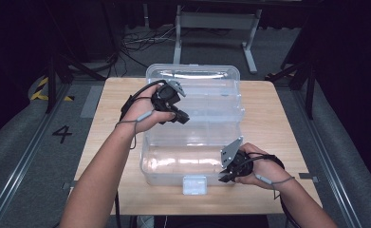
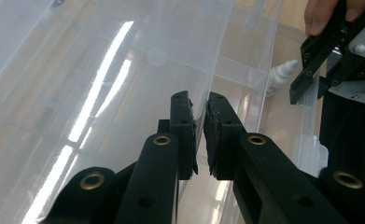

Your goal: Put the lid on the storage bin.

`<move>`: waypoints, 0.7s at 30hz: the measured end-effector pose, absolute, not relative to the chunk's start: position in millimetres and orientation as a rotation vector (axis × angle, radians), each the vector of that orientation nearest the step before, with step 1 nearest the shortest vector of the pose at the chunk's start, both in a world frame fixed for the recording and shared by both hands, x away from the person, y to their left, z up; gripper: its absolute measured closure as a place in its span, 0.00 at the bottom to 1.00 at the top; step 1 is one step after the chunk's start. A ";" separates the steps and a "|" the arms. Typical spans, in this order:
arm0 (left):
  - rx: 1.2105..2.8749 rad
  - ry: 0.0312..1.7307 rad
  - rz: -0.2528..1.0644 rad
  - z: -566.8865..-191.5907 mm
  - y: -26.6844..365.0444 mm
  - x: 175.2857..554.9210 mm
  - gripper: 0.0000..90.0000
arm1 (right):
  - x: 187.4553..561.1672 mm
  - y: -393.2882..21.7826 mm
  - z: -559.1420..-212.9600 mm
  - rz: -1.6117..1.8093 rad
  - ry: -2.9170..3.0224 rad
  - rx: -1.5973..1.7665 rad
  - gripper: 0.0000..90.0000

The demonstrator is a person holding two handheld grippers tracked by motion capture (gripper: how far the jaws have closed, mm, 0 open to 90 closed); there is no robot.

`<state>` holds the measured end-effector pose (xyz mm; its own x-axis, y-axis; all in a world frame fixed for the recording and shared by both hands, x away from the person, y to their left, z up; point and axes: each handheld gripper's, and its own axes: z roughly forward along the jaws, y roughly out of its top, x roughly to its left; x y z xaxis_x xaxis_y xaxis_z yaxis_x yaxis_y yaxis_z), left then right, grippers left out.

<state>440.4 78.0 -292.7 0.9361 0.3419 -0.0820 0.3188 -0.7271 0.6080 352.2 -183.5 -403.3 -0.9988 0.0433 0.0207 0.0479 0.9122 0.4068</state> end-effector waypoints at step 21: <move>2.522 0.409 0.033 -289.8 70.8 419.8 0.93 | 349.2 -185.2 -403.0 -0.656 -3.075 -0.077 0.90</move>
<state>419.8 70.8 -289.8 0.9526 0.2970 -0.0653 0.2827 -0.7858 0.5502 349.2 -185.2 -403.0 -0.9988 0.0483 0.0071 0.0470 0.9117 0.4081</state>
